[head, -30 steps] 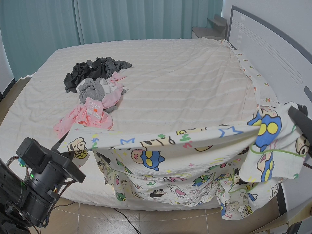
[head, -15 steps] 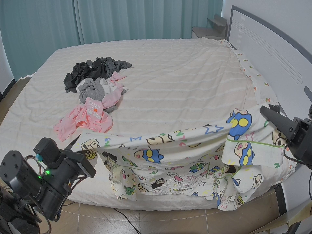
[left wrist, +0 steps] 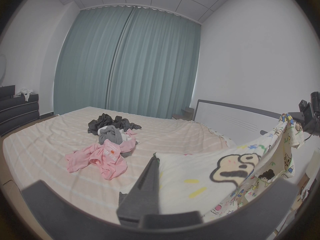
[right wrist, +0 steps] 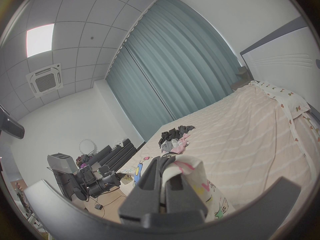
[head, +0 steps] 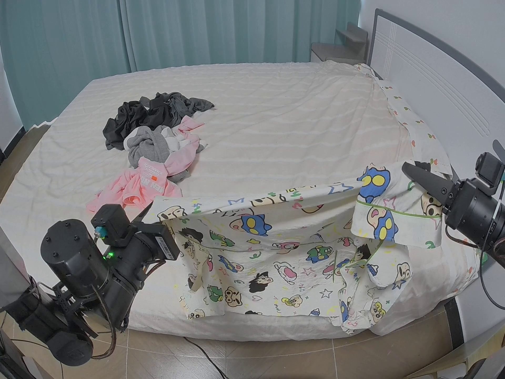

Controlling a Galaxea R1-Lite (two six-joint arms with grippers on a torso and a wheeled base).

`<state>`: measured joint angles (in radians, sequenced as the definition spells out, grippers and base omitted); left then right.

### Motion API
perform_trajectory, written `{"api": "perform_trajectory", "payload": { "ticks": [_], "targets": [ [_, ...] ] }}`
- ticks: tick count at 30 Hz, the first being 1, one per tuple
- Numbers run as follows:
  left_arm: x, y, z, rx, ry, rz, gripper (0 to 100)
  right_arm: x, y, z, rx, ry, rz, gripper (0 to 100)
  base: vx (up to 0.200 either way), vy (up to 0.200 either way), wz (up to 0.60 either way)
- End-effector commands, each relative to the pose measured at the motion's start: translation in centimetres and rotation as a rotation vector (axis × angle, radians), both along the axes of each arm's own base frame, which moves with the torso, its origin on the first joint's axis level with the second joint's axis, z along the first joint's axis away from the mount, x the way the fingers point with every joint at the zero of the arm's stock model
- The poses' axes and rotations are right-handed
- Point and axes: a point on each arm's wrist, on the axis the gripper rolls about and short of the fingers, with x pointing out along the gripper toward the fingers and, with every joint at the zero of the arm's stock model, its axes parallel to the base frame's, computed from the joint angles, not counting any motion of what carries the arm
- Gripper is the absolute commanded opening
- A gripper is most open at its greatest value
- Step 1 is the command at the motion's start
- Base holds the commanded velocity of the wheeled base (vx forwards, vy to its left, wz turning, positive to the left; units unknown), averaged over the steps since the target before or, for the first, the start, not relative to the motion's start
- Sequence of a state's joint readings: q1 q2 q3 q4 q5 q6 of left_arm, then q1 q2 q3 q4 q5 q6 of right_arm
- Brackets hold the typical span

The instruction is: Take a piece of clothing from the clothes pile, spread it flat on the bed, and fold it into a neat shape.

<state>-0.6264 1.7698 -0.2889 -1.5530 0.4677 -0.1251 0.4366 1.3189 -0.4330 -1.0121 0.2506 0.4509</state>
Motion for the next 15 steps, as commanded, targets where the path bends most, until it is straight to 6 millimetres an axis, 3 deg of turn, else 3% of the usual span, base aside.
{"api": "perform_trajectory", "payload": {
  "ticks": [1,10,15],
  "targets": [
    [0.4,-0.2,-0.4,-0.008,0.004,-0.003,0,0.5,-0.1,-0.4,-0.01,0.019,-0.003,0,0.0,0.0,0.0],
    [2.1,-0.9,-2.2,0.029,0.048,0.011,0,2.5,0.0,-1.7,-0.035,0.076,-0.029,0,0.2,0.0,0.0],
    [5.2,-1.7,-3.9,0.041,0.065,0.05,0,3.6,-0.1,-2.7,-0.05,0.114,-0.047,0,0.2,0.0,0.0]
  ]
}}
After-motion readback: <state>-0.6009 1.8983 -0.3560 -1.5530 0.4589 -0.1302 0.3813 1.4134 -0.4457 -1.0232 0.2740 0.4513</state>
